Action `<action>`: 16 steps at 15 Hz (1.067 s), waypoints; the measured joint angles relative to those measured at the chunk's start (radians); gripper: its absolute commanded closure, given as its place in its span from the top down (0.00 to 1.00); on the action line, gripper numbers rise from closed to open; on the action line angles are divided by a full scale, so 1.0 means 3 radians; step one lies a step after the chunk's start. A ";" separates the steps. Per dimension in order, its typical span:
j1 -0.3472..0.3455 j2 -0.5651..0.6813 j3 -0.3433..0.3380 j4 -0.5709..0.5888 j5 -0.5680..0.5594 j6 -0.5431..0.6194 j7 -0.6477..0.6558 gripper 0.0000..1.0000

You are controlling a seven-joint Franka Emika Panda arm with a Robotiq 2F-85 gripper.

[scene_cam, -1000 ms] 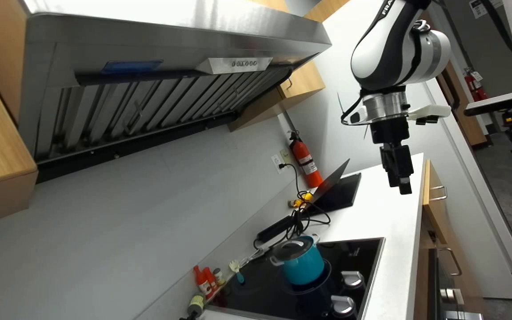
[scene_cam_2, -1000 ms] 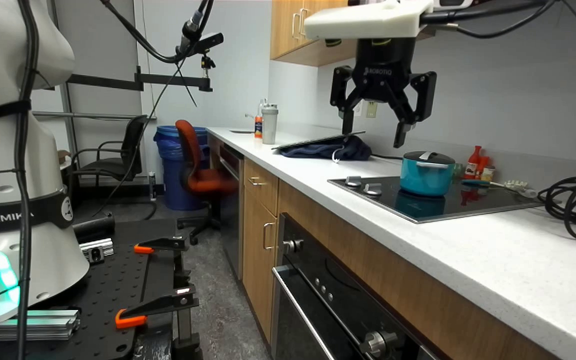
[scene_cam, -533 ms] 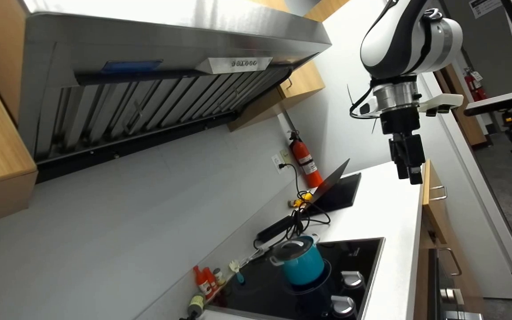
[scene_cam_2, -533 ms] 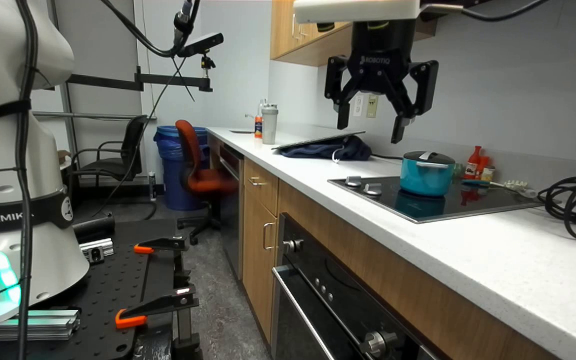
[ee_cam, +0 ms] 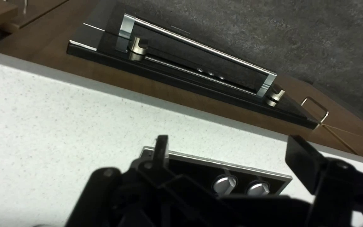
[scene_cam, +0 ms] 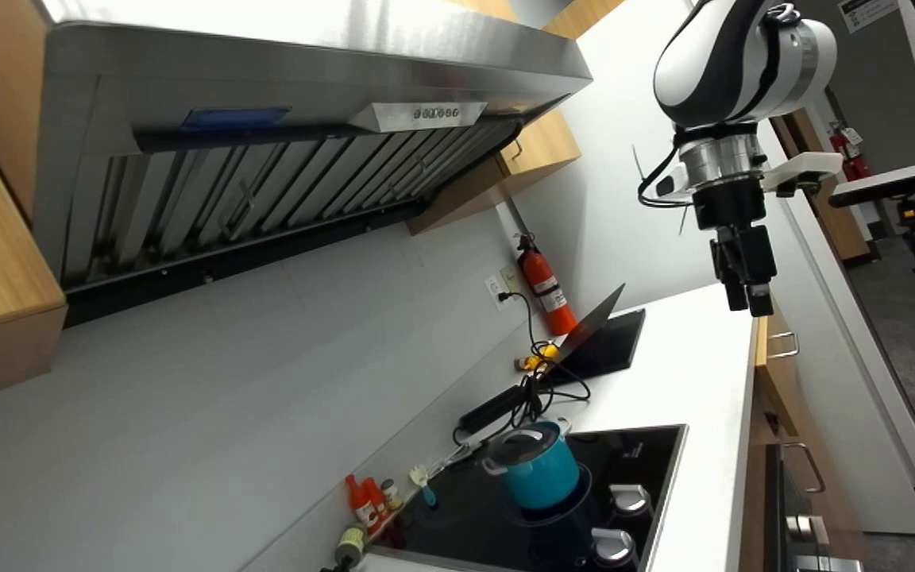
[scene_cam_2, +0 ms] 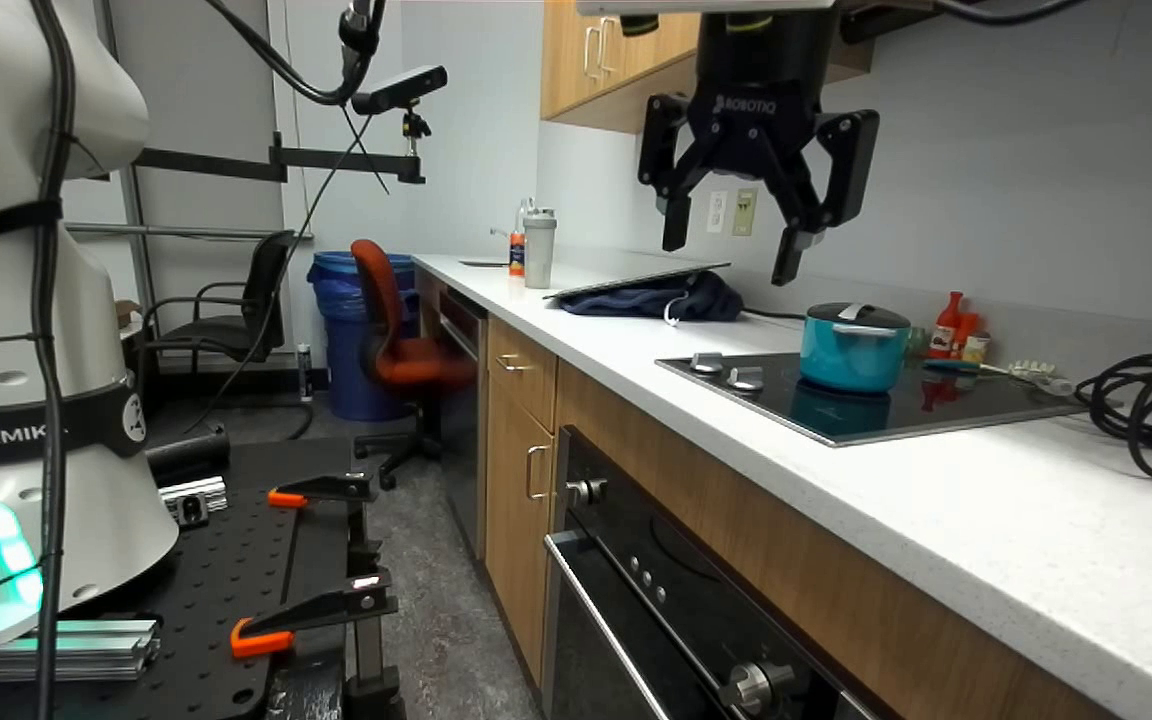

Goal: Put the lid on the pot

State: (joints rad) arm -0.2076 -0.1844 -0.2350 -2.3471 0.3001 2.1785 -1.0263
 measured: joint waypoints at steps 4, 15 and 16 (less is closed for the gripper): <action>0.0000 -0.0024 -0.0056 0.0056 -0.0004 -0.0139 0.0000 0.95; 0.0000 -0.0040 -0.0136 0.0138 -0.0009 -0.0183 0.0000 0.97; 0.0000 -0.0041 -0.0137 0.0139 -0.0009 -0.0183 0.0000 0.97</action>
State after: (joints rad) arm -0.2077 -0.1966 -0.2759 -2.3055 0.2973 2.1238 -1.0264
